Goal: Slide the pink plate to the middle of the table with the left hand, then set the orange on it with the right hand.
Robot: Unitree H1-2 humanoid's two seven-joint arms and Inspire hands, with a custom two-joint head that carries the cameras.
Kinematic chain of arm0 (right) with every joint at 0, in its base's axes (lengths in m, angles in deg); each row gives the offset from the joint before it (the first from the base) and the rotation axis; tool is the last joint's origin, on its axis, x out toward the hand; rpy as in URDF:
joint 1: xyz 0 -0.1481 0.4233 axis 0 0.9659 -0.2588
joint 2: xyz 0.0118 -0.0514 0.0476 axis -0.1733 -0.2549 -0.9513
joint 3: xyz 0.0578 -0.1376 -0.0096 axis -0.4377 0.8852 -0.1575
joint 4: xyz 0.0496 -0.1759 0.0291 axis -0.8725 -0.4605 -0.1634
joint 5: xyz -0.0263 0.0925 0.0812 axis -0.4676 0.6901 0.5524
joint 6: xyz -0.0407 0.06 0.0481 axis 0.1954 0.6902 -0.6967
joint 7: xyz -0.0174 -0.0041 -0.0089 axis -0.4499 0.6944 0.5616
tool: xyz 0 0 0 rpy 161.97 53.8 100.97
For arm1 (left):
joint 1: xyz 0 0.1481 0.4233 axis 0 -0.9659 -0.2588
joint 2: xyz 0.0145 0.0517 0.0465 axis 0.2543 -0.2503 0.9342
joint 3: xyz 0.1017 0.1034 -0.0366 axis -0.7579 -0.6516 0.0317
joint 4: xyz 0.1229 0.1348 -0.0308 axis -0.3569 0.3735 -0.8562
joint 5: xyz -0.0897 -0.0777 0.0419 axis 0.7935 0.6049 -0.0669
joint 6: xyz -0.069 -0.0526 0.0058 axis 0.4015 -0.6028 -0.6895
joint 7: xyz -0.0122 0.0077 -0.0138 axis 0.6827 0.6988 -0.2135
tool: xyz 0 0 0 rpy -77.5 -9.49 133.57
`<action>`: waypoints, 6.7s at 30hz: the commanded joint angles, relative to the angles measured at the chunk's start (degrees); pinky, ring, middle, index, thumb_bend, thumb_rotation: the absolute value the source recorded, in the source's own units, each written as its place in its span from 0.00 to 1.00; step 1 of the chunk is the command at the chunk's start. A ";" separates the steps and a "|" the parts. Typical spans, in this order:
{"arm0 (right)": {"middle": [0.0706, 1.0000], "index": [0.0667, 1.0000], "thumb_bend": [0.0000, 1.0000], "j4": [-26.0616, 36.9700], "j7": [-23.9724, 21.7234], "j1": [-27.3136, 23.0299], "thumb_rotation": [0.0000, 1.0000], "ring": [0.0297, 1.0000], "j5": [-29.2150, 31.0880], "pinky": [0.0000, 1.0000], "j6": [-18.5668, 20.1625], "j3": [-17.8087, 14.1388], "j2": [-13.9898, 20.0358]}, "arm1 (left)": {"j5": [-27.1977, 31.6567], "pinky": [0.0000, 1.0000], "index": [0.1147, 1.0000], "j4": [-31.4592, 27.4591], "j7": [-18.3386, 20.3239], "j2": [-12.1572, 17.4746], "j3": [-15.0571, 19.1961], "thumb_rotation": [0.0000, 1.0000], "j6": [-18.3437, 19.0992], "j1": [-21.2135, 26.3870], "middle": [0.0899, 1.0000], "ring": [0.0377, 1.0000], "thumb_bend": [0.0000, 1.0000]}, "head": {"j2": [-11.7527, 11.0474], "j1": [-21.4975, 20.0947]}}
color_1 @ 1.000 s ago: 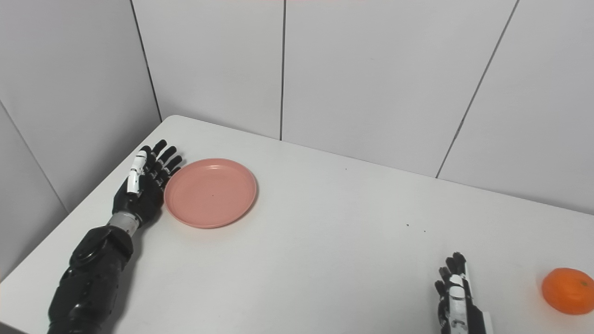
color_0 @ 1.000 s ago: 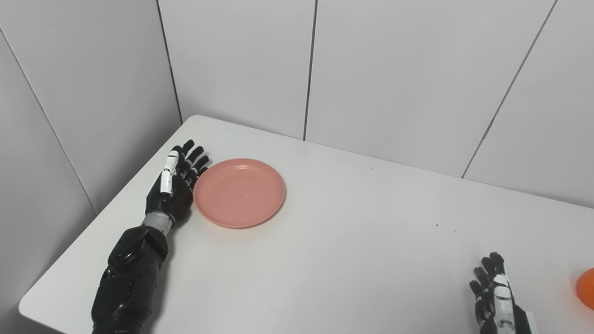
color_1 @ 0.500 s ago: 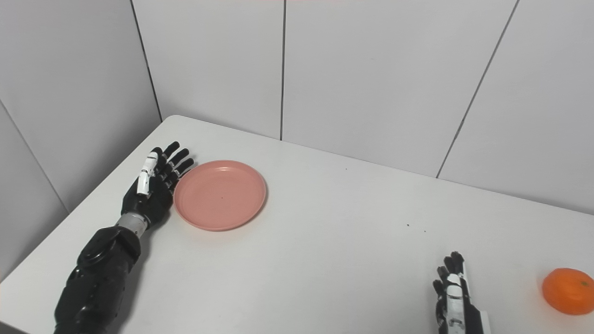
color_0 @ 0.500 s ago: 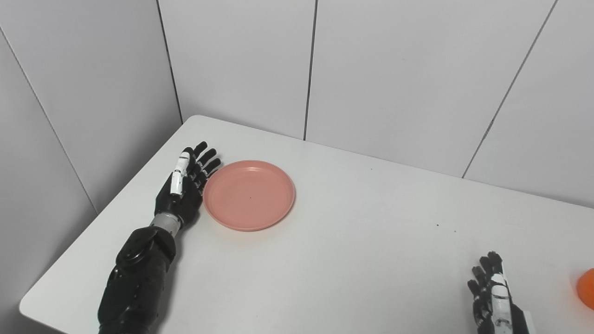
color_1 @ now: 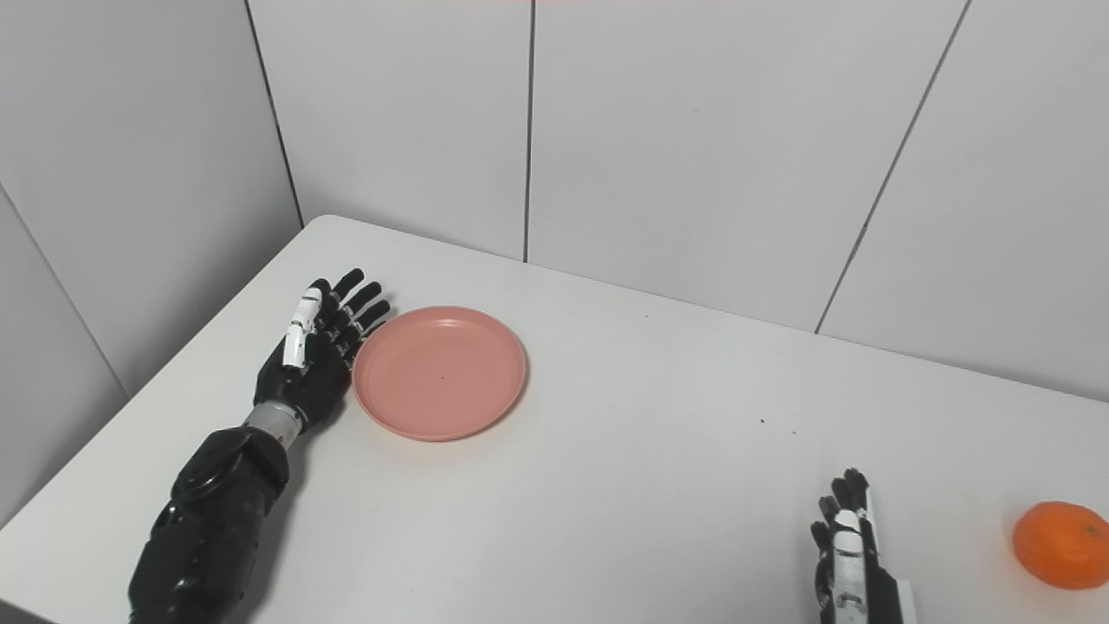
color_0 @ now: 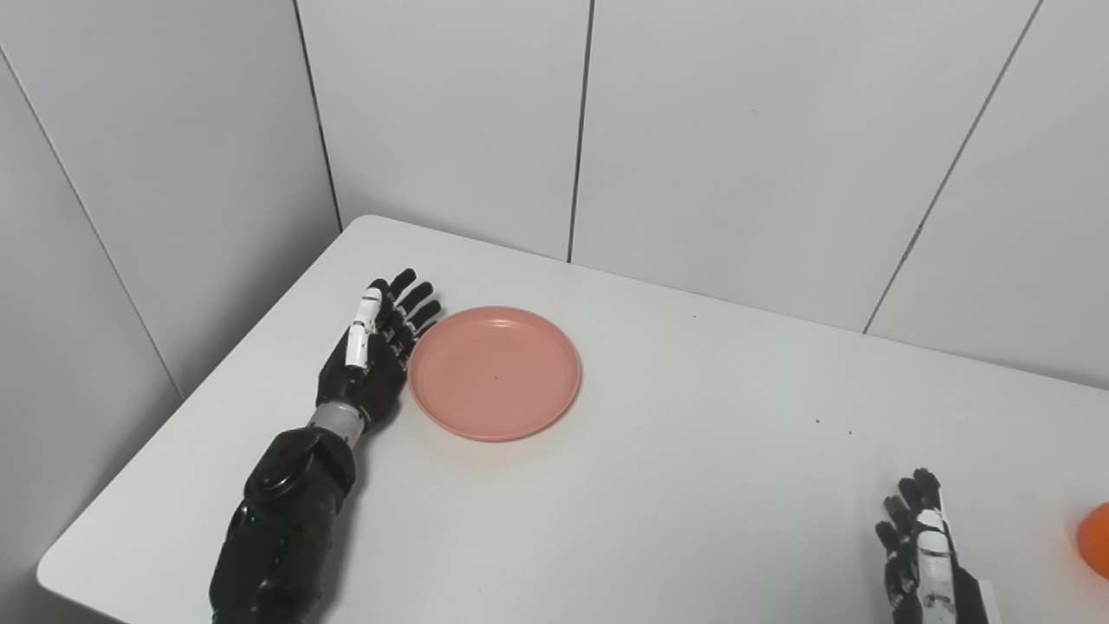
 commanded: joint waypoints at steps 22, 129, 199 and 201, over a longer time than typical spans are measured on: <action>1.00 1.00 0.17 1.27 0.32 -1.07 1.00 1.00 -1.14 1.00 -2.47 0.19 -0.65 | -2.28 0.92 0.89 -2.49 -1.92 -3.42 -5.37 1.00 5.24 0.55 0.91 0.91 0.33 | 1.46 -2.33; 0.96 0.96 0.21 3.77 5.69 -4.83 1.00 0.95 -14.42 0.94 0.64 2.66 -4.72 | -12.11 0.93 0.91 -13.87 1.23 -14.09 -18.66 1.00 4.31 -8.69 0.93 0.92 0.38 | 7.20 -25.84; 0.88 0.88 0.96 6.03 4.14 -14.14 0.38 0.85 -61.22 0.73 14.16 -9.08 13.42 | -4.10 1.00 1.00 -3.65 10.62 -7.46 -12.34 1.00 -0.29 -7.61 1.00 1.00 0.37 | -0.47 -51.39; 0.88 0.88 0.98 4.95 4.23 -14.24 0.40 0.84 -60.77 0.73 14.18 -9.13 13.98 | -4.27 1.00 1.00 -3.51 10.58 -7.37 -12.35 1.00 -0.35 -7.61 1.00 1.00 0.39 | -0.47 -51.39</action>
